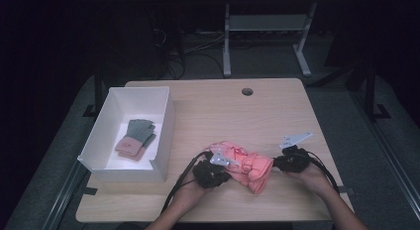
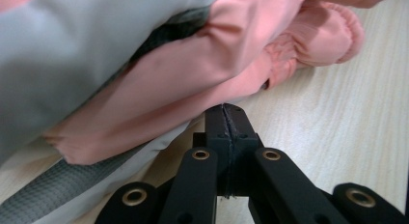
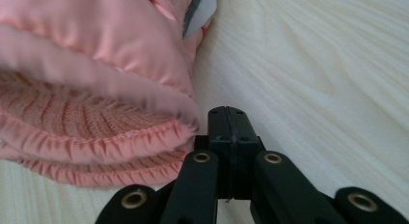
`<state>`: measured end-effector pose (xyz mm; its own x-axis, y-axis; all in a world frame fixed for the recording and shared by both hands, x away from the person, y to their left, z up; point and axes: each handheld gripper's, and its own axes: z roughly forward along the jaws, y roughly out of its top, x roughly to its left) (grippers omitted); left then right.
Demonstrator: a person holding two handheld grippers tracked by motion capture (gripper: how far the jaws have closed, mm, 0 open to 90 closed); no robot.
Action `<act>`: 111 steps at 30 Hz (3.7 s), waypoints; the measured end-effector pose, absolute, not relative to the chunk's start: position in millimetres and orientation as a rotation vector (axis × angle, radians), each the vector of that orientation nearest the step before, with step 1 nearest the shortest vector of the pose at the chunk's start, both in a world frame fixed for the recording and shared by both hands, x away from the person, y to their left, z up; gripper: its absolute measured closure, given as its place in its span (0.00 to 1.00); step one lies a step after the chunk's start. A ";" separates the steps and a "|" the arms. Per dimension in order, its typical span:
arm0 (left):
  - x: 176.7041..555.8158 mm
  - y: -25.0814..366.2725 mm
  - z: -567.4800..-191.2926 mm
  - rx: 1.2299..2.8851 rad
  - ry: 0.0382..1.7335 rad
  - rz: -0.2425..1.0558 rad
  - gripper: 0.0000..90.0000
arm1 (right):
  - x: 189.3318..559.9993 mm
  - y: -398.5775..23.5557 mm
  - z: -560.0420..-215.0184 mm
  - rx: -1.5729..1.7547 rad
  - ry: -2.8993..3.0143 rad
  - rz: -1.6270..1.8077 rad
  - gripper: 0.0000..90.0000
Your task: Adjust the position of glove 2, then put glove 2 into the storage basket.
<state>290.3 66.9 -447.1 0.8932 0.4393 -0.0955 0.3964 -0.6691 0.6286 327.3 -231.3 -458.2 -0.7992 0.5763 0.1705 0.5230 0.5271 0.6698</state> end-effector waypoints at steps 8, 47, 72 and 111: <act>302.5 71.9 -447.9 2.405 0.623 0.046 0.99 | 317.8 -228.4 -457.2 0.969 2.696 1.159 1.00; 344.5 86.3 -450.3 2.316 0.654 -0.011 0.99 | 262.1 -145.1 -456.7 0.641 2.886 1.260 1.00; 337.6 105.0 -378.7 2.199 0.677 0.049 0.40 | 273.1 -194.9 -418.2 0.850 2.566 1.358 1.00; 354.7 47.7 -440.6 2.313 0.674 -0.243 0.14 | 291.1 -167.8 -450.1 0.869 2.631 1.181 1.00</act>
<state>354.7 47.7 -440.6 0.8468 0.3994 -0.3513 0.5317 -0.6158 0.5814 291.1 -167.8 -450.1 -0.8259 0.5524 0.1129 0.4515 0.5280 0.7193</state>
